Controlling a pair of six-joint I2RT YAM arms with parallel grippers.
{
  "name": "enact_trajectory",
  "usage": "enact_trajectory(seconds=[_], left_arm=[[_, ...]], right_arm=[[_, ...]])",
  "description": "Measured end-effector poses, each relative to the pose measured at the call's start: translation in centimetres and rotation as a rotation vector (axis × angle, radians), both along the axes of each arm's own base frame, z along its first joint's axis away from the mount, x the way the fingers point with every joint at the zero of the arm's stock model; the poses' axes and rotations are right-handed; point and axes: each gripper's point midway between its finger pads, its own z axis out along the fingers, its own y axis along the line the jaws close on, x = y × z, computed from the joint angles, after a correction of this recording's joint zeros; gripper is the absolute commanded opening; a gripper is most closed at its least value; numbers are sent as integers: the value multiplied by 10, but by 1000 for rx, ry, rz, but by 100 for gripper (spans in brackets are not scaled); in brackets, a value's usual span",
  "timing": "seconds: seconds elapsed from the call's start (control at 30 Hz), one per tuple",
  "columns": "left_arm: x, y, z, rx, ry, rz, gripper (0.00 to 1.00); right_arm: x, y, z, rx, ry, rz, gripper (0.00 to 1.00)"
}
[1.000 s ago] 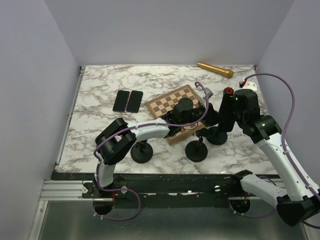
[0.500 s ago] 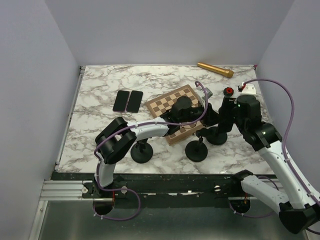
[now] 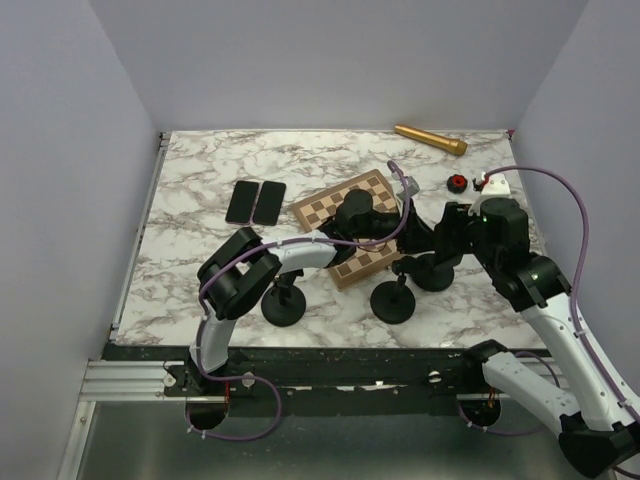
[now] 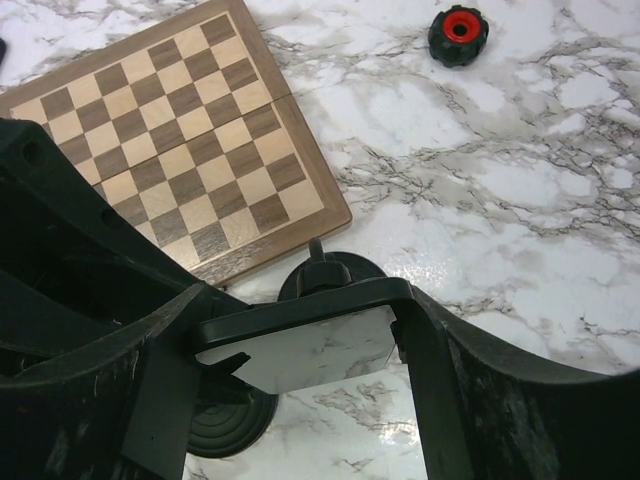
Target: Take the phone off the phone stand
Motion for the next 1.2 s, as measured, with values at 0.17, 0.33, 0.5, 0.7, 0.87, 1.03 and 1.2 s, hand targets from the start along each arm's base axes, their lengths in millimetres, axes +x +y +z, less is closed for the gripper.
enact_trajectory(seconds=[0.17,0.33,0.5,0.7,0.87,1.03,1.2], left_arm=[[-3,3,-2,-31,-15,0,0],[-10,6,-2,-50,-21,-70,0],[-5,10,-1,-65,-22,-132,0],[0,13,1,-62,-10,-166,0],[-4,14,1,-46,0,-206,0],[-10,16,1,-33,14,-240,1],[-16,2,-3,-14,51,-234,21]], right_arm=[[-4,1,0,-3,-3,16,1],[-6,9,0,4,-2,82,1],[0,16,2,3,-4,132,1],[5,23,5,7,4,172,1],[-2,25,7,17,22,196,1],[-15,27,13,46,25,226,1],[-42,75,36,221,8,438,1]])
